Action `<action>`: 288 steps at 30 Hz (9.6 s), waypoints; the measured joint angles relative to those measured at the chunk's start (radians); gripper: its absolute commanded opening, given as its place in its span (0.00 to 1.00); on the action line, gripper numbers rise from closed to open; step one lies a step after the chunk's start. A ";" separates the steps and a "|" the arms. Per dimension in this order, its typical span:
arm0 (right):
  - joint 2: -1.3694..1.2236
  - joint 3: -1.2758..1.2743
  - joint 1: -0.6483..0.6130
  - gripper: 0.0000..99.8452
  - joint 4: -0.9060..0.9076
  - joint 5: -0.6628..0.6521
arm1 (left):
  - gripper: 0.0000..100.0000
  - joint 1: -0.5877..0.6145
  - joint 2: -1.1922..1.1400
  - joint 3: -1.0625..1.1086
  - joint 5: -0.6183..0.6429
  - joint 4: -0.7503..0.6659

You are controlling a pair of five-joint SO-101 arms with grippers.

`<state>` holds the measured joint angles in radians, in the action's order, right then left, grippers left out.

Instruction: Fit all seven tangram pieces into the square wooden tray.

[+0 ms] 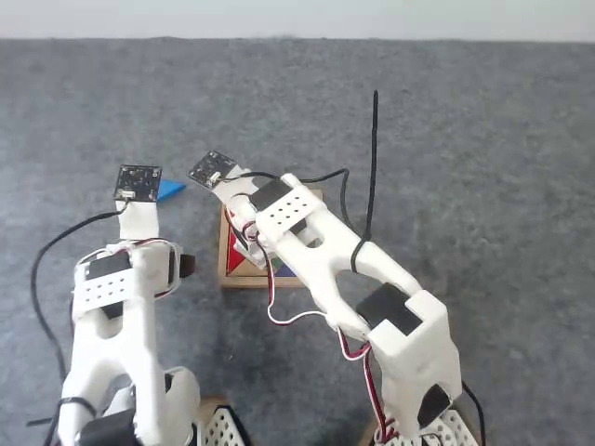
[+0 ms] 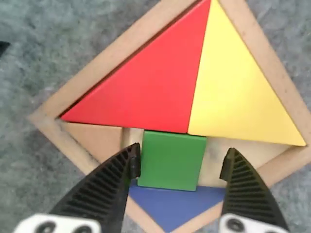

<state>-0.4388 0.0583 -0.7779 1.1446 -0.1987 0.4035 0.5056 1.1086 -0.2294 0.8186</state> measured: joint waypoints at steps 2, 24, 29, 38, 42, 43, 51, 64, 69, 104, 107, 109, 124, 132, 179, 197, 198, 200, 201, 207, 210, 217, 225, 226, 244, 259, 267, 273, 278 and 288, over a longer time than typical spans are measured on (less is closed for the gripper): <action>0.000 0.017 0.000 0.25 0.021 0.000 | 0.26 0.000 0.000 0.000 0.000 0.000; 0.216 -0.333 0.192 0.03 -0.262 -0.087 | 0.26 0.000 0.000 0.000 0.012 -0.011; 0.126 -0.311 0.186 0.03 -0.281 -0.094 | 0.26 0.000 0.000 0.000 0.035 -0.011; 0.066 -0.224 0.117 0.03 -0.219 -0.249 | 0.26 0.006 0.000 0.000 0.124 -0.011; 0.084 -0.224 0.127 0.03 -0.210 -0.261 | 0.26 -0.008 0.000 0.000 0.133 -0.011; 0.100 -0.226 0.141 0.03 -0.206 -0.261 | 0.26 -0.009 0.000 -0.002 0.137 -0.011; 0.361 -0.388 0.282 0.03 -0.221 -0.199 | 0.26 -0.006 0.000 -0.132 0.431 0.061; 0.494 -0.704 0.276 0.03 -0.393 -0.198 | 0.26 -0.091 -0.364 -0.565 0.740 0.127; 0.500 -0.704 0.275 0.03 -0.393 -0.193 | 0.26 -0.049 -0.675 -0.807 0.614 0.215; 0.505 -0.749 0.275 0.03 -0.437 -0.193 | 0.27 -0.044 -1.491 -1.878 -0.577 0.592; 0.505 -0.749 0.275 0.03 -0.437 -0.193 | 0.26 -0.046 -1.634 -2.142 -0.637 0.738; 0.505 -0.749 0.275 0.03 -0.437 -0.193 | 0.26 -0.051 -1.720 -2.306 -0.706 0.833; 0.445 -0.744 0.275 0.03 -0.446 -0.193 | 0.21 -0.048 -1.703 -2.272 -0.859 0.891; 0.445 -0.744 0.275 0.03 -0.446 -0.193 | 0.21 -0.018 -1.525 -1.942 -0.867 0.891; 0.445 -0.744 0.275 0.03 -0.446 -0.193 | 0.21 -0.003 -1.484 -1.832 -0.008 0.896; 0.445 -0.744 0.275 0.03 -0.446 -0.193 | 0.21 -0.008 -1.485 -1.860 0.008 0.879; 0.445 -0.744 0.275 0.03 -0.446 -0.193 | 0.21 -0.006 -1.485 -1.860 0.011 0.879; 0.445 -0.744 0.275 0.03 -0.446 -0.193 | 0.21 -0.006 -1.485 -1.860 0.017 0.879; 0.445 -0.744 0.275 0.03 -0.446 -0.193 | 0.21 -0.002 -1.485 -1.860 0.017 0.879; 0.445 -0.744 0.275 0.03 -0.446 -0.213 | 0.21 0.006 -1.485 -1.860 0.017 0.876; 0.445 -0.744 0.275 0.03 -0.446 -0.213 | 0.21 0.006 -1.485 -1.860 0.017 0.873; 0.445 -0.744 0.275 0.03 -0.446 -0.215 | 0.21 0.006 -1.485 -1.860 0.017 0.873; 0.445 -0.744 0.275 0.03 -0.446 -0.215 | 0.21 0.051 -1.384 -1.847 0.075 0.902; 0.445 -0.744 0.275 0.03 -0.446 -0.215 | 0.21 0.060 -1.356 -1.829 0.078 0.902; 0.445 -0.744 0.275 0.03 -0.446 -0.215 | 0.21 -0.018 -0.841 -0.931 0.118 0.213; 0.445 -0.744 0.275 0.03 -0.446 -0.215 | 0.21 -0.029 -1.163 -1.367 0.123 0.437; 0.445 -0.744 0.275 0.03 -0.446 -0.215 | 0.21 -0.029 -1.174 -1.373 0.106 0.503; 0.445 -0.744 0.275 0.03 -0.446 -0.215 | 0.21 -0.029 -1.174 -1.373 0.058 0.532; 0.445 -0.744 0.275 0.03 -0.446 -0.215 | 0.21 -0.029 -1.174 -1.373 0.044 0.534; 0.445 -0.744 0.275 0.03 -0.446 -0.215 | 0.17 -0.029 -1.174 -1.373 0.029 0.535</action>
<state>0.0061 -0.6859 -0.5033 0.6981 -0.4135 0.3744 -0.6682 -0.2647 -0.2002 1.3541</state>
